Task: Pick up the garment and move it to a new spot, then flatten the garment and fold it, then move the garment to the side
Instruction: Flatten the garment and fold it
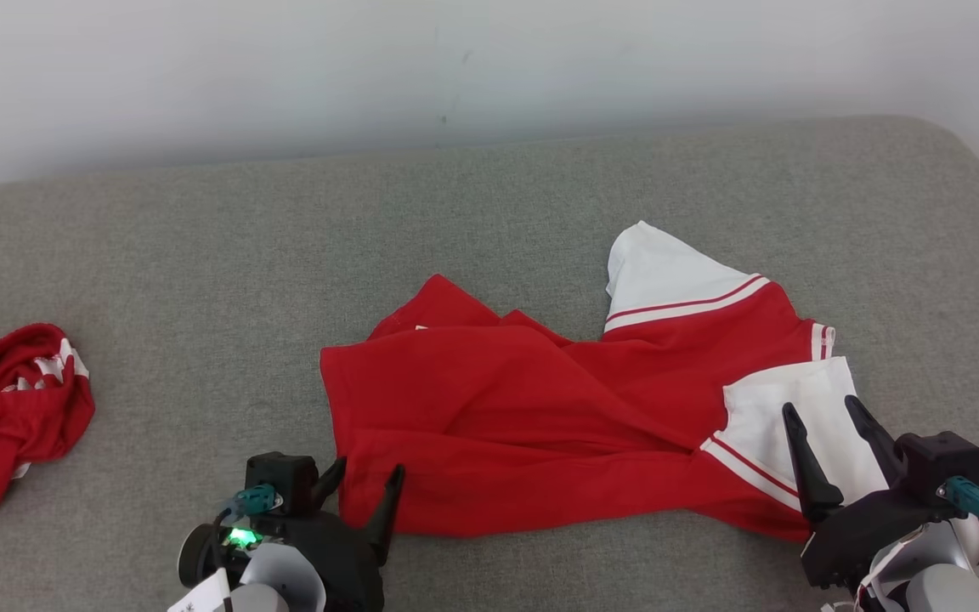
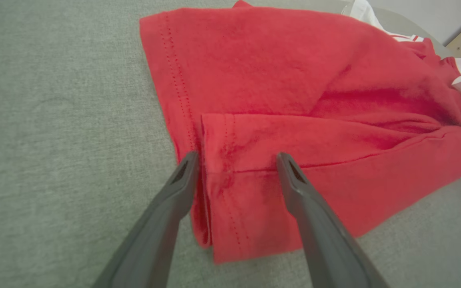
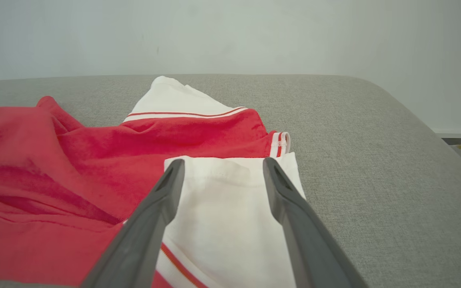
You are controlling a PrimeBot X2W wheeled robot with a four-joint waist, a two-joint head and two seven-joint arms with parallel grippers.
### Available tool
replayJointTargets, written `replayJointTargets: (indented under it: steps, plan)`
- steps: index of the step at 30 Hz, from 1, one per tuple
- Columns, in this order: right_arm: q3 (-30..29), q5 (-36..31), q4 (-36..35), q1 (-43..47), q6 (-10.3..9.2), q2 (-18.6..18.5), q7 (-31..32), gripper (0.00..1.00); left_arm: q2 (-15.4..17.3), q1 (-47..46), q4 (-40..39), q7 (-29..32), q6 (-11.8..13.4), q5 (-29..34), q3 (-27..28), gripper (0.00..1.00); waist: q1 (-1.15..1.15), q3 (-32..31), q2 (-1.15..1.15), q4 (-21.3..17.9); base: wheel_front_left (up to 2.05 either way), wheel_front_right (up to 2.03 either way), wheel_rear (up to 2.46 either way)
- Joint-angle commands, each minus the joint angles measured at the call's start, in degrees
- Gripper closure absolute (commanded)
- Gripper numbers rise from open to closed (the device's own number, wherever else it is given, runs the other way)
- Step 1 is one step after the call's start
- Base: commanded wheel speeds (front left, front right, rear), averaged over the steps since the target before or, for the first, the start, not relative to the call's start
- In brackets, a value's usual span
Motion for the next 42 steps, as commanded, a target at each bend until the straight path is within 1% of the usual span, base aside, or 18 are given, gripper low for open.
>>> replayJointTargets:
  steps: [1,6,7,8,9,11,12,15,22,27,30,36,39,42]
  plan:
    - [0.1,0.3,0.4,-0.8,-0.15,-0.3,-0.5,0.00,0.1,-0.7,0.4,-0.3,0.1,-0.7,-0.3,0.00,-0.01,0.3,-0.01,0.0,0.00,0.00,0.00]
    - [0.2,0.6,1.3,-1.3,-0.15,-0.6,-1.2,0.00,0.3,-1.2,0.8,-1.0,0.0,-1.6,-1.5,0.00,-0.01,0.5,-0.01,0.2,0.00,0.00,0.00]
    - [0.2,0.7,1.5,-1.6,-0.15,-0.7,-1.3,0.00,0.3,-1.0,0.7,-1.2,0.0,-1.9,-1.6,0.09,-0.01,0.5,-0.01,0.3,0.00,0.00,0.00]
    - [0.2,0.9,1.6,-1.9,-0.15,-0.9,-1.4,0.00,0.5,-0.7,0.5,-1.5,0.0,-2.3,-1.9,0.22,-0.01,0.6,-0.01,0.4,0.00,0.00,0.00]
    - [0.1,1.0,1.8,-2.1,-0.15,-1.0,-1.4,0.00,0.6,-0.5,0.4,-1.6,0.0,-2.4,-2.0,0.30,-0.01,0.7,-0.01,0.4,0.00,0.00,0.00]
    - [0.2,1.2,2.0,-2.3,-0.15,-1.2,-1.2,0.00,0.8,-0.2,0.3,-1.7,0.0,-2.8,-2.4,0.84,-0.01,0.9,-0.01,0.5,0.00,0.00,0.00]
    - [0.3,1.4,2.2,-2.7,-0.15,-1.3,-0.9,0.00,0.9,-0.3,0.1,-1.7,0.0,-2.9,-2.9,1.00,-0.01,1.0,-0.01,0.5,0.00,0.00,0.00]
    - [0.2,2.6,3.2,-4.2,-0.15,-1.8,0.4,0.00,1.6,-1.0,-0.2,-2.2,0.0,-3.1,-3.8,1.00,-0.01,1.8,-0.01,0.4,0.00,0.00,0.00]
    - [-3.2,5.2,9.0,-7.5,-0.15,-3.4,6.5,0.00,1.7,-1.5,0.1,-3.4,0.0,-3.3,-5.0,1.00,-0.01,2.9,-0.01,1.1,0.00,0.00,0.00]
    - [-4.8,5.9,11.6,-9.3,-0.15,-4.3,7.6,0.00,1.9,-1.4,0.5,-3.4,0.0,-3.7,-5.4,1.00,-0.01,3.3,-0.01,1.5,0.00,0.00,0.00]
    - [-4.8,6.2,12.6,-10.1,-0.15,-4.5,8.2,0.00,2.1,-1.5,0.4,-3.4,0.0,-3.9,-5.6,1.00,-0.01,3.5,-0.01,1.5,0.00,0.00,0.00]
    - [-2.2,9.3,15.0,-12.0,-0.15,-5.2,12.5,0.00,2.8,-1.6,0.0,-3.1,0.1,-4.0,-5.9,1.00,-0.01,4.1,-0.01,1.6,0.00,0.00,0.00]
    - [-0.6,10.5,14.9,-12.4,-0.15,-5.9,12.9,0.00,2.8,-1.7,-0.3,-3.0,0.3,-4.1,-6.1,1.00,-0.01,4.3,-0.01,1.7,0.00,0.00,0.00]
    - [1.3,11.3,13.7,-12.1,-0.14,-5.9,11.8,0.00,2.9,-1.6,-0.5,-3.0,0.4,-4.2,-6.2,1.00,-0.01,4.3,-0.01,1.8,0.00,0.00,0.00]
